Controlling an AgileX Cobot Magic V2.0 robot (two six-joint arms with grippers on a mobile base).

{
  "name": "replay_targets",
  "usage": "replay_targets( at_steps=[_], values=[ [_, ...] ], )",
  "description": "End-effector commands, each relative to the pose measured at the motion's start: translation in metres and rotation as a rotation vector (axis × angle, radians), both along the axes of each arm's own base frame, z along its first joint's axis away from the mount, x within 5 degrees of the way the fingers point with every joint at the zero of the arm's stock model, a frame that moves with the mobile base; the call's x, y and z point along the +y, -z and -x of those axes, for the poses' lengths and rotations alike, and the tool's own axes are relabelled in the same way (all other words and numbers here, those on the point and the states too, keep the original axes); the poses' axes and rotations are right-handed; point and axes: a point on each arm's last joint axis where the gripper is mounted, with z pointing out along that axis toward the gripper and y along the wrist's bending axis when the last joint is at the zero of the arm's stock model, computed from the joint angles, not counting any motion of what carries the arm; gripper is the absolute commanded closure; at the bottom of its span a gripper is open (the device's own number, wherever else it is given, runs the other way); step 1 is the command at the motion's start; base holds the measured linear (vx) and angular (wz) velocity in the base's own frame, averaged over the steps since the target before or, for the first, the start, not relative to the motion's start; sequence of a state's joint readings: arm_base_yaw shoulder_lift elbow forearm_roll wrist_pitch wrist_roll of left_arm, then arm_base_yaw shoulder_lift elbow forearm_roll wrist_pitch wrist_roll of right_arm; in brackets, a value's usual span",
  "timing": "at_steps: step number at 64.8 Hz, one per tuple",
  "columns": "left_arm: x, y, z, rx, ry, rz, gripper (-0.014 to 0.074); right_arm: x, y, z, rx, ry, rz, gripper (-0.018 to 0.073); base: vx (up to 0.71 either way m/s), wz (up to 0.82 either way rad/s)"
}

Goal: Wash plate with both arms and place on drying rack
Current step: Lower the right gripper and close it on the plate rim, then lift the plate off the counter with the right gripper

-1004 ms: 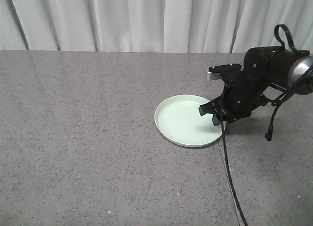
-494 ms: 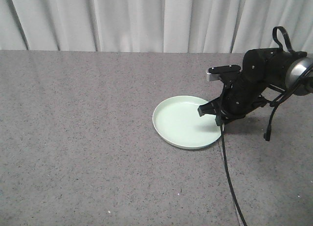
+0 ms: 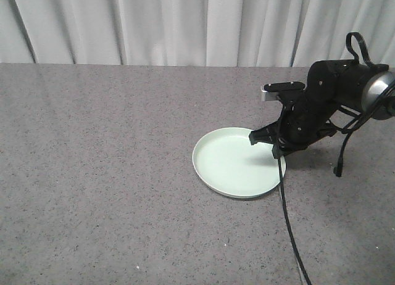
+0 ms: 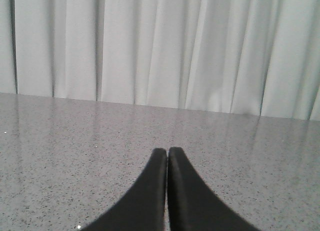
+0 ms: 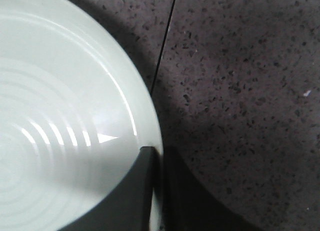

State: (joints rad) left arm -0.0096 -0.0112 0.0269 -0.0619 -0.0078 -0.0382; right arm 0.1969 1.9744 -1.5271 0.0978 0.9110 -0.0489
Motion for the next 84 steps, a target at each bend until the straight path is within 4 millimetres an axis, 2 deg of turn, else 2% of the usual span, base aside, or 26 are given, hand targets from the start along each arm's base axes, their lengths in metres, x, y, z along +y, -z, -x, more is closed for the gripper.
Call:
replay_targets(
  at_steps=[1, 10, 28, 44, 60, 67, 84],
  values=[
    [0.0, -0.016, 0.004, -0.117, 0.004, 0.018, 0.0603, 0.002, -0.037, 0.007, -0.063, 0.003, -0.051, 0.0568, 0.0, 0.0],
    [0.0, -0.016, 0.004, -0.117, 0.004, 0.018, 0.0603, 0.006, -0.054, 0.018, -0.041, 0.017, -0.13, 0.0568, 0.0, 0.0],
    [0.0, -0.016, 0.004, -0.117, 0.004, 0.018, 0.0603, 0.009, -0.103, 0.041, -0.129, 0.016, -0.243, 0.0568, 0.0, 0.0],
    [0.0, -0.016, 0.004, -0.117, 0.004, 0.018, 0.0603, 0.012, -0.153, 0.081, -0.169, -0.068, -0.359, 0.0568, 0.0, 0.0],
    [0.0, -0.016, 0.004, -0.117, 0.004, 0.018, 0.0603, 0.012, -0.186, 0.114, -0.203, -0.115, -0.425, 0.0568, 0.0, 0.0],
    [0.0, -0.016, 0.004, -0.117, 0.004, 0.018, 0.0603, 0.01, -0.187, 0.129, -0.21, -0.12, -0.441, 0.0568, 0.0, 0.0],
    [0.0, -0.016, 0.004, -0.117, 0.004, 0.018, 0.0603, 0.008, -0.155, 0.17, -0.221, -0.139, -0.525, 0.0568, 0.0, 0.0]
  ],
)
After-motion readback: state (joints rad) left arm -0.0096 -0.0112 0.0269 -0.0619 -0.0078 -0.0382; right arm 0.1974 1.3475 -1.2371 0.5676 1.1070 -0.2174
